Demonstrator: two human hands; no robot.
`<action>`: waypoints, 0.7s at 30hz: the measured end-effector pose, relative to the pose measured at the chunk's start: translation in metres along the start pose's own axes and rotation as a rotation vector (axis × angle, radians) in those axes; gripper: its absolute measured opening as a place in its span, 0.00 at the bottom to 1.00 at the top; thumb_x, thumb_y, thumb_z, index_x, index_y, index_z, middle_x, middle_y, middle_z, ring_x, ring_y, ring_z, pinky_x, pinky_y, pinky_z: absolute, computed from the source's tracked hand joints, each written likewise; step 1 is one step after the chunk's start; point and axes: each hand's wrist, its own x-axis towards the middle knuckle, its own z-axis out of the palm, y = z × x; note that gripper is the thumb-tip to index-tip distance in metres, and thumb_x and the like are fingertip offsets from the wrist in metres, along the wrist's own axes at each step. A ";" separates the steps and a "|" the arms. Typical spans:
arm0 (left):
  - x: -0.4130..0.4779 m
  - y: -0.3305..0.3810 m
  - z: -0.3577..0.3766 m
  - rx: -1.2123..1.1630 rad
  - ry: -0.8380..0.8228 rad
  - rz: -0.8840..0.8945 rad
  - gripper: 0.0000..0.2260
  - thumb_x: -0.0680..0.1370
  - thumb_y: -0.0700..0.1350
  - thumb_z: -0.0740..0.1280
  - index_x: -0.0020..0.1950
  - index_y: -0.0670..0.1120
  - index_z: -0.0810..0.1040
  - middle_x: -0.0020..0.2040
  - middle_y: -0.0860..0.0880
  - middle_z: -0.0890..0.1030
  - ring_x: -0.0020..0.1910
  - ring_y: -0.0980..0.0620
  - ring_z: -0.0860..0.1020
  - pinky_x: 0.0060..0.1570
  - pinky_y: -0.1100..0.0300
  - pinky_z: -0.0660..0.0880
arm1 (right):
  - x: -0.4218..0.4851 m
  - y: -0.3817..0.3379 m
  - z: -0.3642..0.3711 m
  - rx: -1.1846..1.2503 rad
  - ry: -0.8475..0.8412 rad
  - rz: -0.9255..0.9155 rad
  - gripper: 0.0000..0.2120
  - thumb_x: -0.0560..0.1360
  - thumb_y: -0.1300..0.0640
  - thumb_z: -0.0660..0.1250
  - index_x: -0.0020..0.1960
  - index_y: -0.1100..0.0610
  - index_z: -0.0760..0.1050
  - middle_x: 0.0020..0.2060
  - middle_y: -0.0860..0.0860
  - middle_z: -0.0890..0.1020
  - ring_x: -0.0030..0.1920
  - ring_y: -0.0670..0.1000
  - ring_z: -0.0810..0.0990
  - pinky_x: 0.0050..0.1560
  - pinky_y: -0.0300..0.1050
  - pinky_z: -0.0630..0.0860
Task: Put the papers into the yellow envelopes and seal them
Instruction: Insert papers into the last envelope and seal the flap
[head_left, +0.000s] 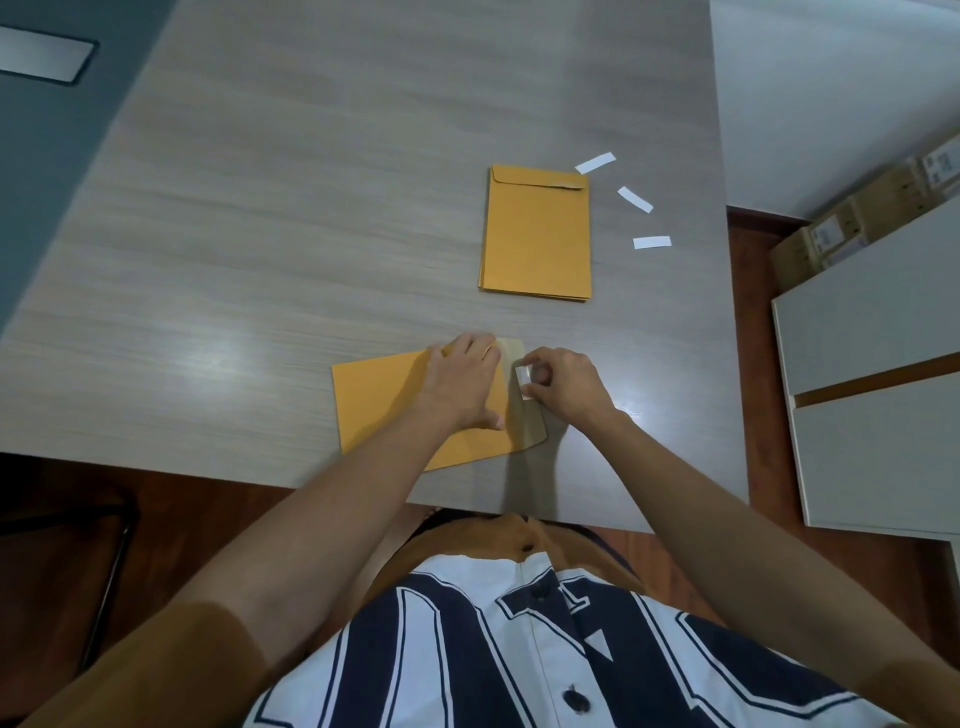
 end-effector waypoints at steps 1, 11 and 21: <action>0.000 0.000 0.000 0.001 0.000 -0.004 0.42 0.63 0.68 0.74 0.69 0.48 0.65 0.73 0.51 0.62 0.72 0.48 0.61 0.63 0.40 0.67 | 0.001 0.000 -0.001 -0.005 -0.001 -0.003 0.16 0.71 0.56 0.75 0.58 0.52 0.79 0.40 0.49 0.78 0.42 0.48 0.76 0.45 0.42 0.74; 0.001 0.001 -0.003 0.012 0.010 -0.017 0.43 0.61 0.69 0.74 0.68 0.48 0.65 0.71 0.51 0.63 0.70 0.49 0.63 0.62 0.43 0.69 | 0.012 -0.003 -0.004 -0.001 -0.038 0.052 0.12 0.71 0.55 0.76 0.52 0.55 0.79 0.40 0.48 0.79 0.41 0.47 0.77 0.43 0.39 0.72; 0.001 0.000 -0.002 0.011 0.035 -0.022 0.43 0.60 0.69 0.74 0.67 0.49 0.66 0.71 0.52 0.64 0.70 0.50 0.63 0.60 0.45 0.69 | 0.015 -0.009 -0.001 0.078 -0.037 0.094 0.10 0.71 0.57 0.74 0.46 0.55 0.74 0.40 0.50 0.78 0.40 0.49 0.76 0.38 0.40 0.71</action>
